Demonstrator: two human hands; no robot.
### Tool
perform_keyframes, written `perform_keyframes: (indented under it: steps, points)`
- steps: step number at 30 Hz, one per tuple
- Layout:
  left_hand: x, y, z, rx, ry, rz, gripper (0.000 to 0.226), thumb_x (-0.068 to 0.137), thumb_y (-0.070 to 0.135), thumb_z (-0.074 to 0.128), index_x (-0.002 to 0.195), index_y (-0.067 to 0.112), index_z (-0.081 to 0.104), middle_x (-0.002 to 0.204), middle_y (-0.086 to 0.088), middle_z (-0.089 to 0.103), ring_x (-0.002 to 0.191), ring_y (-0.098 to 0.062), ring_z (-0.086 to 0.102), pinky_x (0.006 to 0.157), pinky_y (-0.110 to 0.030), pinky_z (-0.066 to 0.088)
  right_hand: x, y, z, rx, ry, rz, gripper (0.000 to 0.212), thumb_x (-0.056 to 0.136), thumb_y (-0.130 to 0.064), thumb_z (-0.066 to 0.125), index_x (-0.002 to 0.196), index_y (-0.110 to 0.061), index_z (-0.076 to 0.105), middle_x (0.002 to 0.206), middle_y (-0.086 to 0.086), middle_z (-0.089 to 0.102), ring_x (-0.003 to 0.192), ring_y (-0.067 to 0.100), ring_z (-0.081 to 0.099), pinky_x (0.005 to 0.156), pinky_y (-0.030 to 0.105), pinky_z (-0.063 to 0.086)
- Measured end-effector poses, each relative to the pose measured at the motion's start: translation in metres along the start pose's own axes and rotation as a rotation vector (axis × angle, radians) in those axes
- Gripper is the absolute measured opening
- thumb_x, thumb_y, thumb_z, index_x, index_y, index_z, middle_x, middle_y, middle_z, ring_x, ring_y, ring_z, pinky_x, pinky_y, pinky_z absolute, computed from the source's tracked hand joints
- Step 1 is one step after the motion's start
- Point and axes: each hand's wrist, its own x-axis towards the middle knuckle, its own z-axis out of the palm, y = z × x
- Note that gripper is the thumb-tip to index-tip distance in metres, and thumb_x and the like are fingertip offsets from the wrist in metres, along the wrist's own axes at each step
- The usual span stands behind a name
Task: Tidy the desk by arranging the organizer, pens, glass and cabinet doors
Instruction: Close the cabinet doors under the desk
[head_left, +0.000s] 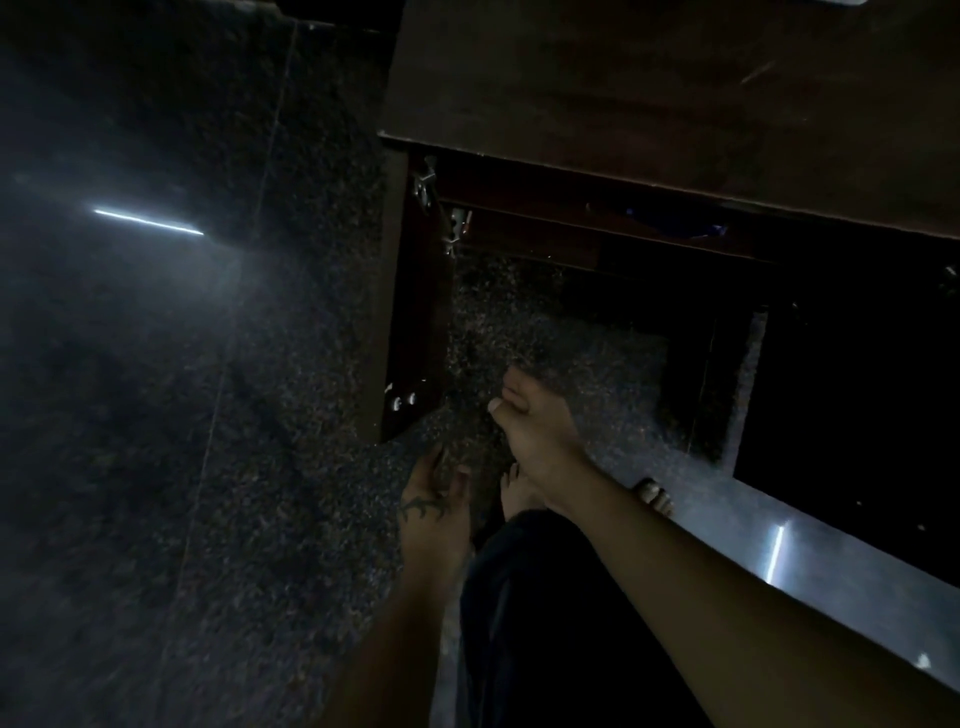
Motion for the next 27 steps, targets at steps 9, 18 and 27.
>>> perform_keyframes:
  steps: [9,18,27]
  points:
    - [0.011,-0.002,-0.051,0.085,0.199,0.218,0.033,0.097,0.018,0.047,0.127,0.031,0.047,0.12,0.011,0.058,0.109,0.003,0.056,0.094,-0.018,0.046,0.004,-0.006,0.032,-0.059,-0.12,-0.009,0.054,0.096,-0.012,0.051,0.145,-0.011,0.029,0.149,0.005,0.037,0.133,0.014,0.038,0.099,0.019,0.032]
    - [0.005,-0.006,-0.024,0.287,0.164,0.329,0.049,0.093,0.049,0.038,0.132,0.022,0.052,0.123,-0.005,0.064,0.106,-0.021,0.064,0.089,-0.045,0.052,-0.008,-0.001,0.018,-0.204,-0.147,-0.062,0.032,0.095,-0.017,0.05,0.126,-0.018,0.059,0.116,-0.009,0.063,0.109,0.009,0.056,0.096,0.027,0.045]
    - [0.005,0.016,0.038,0.61,-0.005,0.424,0.046,0.098,0.041,0.031,0.129,0.017,0.055,0.117,-0.004,0.067,0.1,-0.011,0.065,0.086,-0.028,0.052,-0.004,-0.001,-0.046,-0.265,0.037,-0.009,0.025,0.095,-0.025,0.051,0.111,-0.018,0.069,0.098,0.01,0.07,0.089,0.025,0.064,0.074,0.03,0.049]
